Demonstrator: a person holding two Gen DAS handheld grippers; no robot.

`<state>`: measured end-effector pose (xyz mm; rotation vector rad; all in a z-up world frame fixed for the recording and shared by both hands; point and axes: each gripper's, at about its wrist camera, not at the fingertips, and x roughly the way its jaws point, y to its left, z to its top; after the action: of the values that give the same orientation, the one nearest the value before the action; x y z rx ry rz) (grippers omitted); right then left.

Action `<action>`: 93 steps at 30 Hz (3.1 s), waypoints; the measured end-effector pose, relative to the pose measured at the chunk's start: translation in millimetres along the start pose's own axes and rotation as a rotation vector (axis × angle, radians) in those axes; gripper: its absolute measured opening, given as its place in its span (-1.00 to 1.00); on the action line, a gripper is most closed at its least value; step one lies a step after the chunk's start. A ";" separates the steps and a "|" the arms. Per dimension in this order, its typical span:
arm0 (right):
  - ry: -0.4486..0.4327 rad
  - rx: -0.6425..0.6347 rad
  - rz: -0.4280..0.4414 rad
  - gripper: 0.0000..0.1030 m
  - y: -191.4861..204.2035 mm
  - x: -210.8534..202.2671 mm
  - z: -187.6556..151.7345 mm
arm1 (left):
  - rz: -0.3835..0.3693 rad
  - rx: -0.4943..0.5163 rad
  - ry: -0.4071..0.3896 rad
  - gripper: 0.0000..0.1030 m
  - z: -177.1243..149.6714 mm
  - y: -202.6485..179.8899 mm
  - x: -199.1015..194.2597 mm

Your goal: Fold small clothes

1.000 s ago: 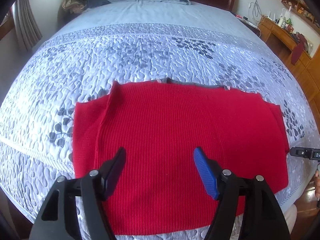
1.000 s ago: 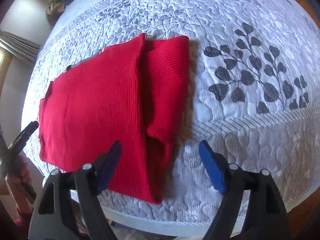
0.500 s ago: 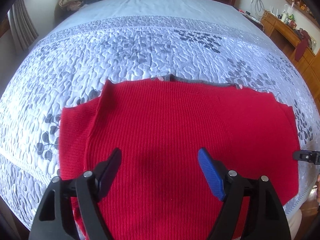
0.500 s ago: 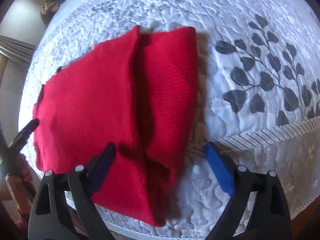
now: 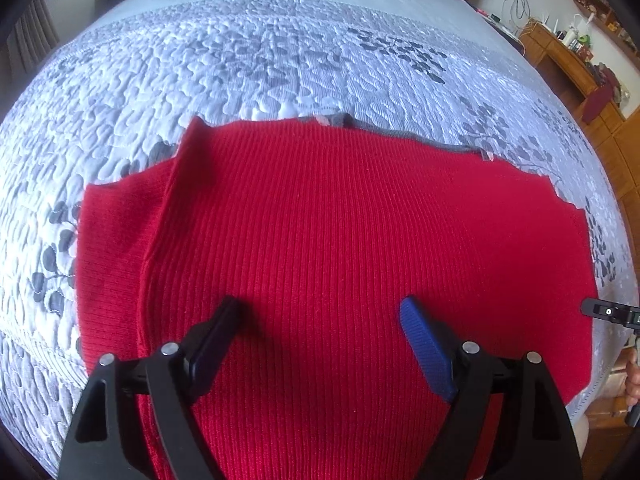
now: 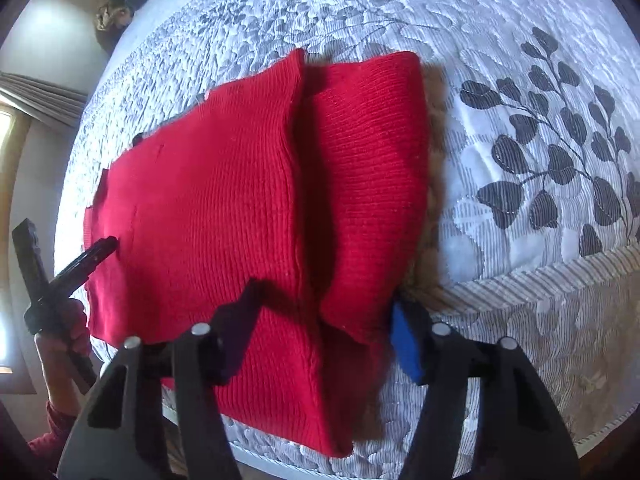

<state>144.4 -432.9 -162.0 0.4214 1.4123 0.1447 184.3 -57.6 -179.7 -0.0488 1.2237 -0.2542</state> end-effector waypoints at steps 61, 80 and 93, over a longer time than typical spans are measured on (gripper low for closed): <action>0.057 -0.631 -0.074 0.14 237.4 5.8 -80.0 | -0.277 -0.106 0.124 0.68 24.7 45.5 3.2; 0.100 -0.695 -0.112 -0.73 245.5 70.1 -95.1 | -0.174 -0.134 0.159 0.68 30.3 52.4 -25.7; 0.051 -0.398 0.302 -0.86 187.4 7.6 -59.0 | -0.329 -0.253 0.262 0.73 30.1 18.9 1.7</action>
<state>116.2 -246.6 -105.9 0.2980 1.3234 0.6738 216.2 -42.6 -174.2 -0.4512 1.5027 -0.3995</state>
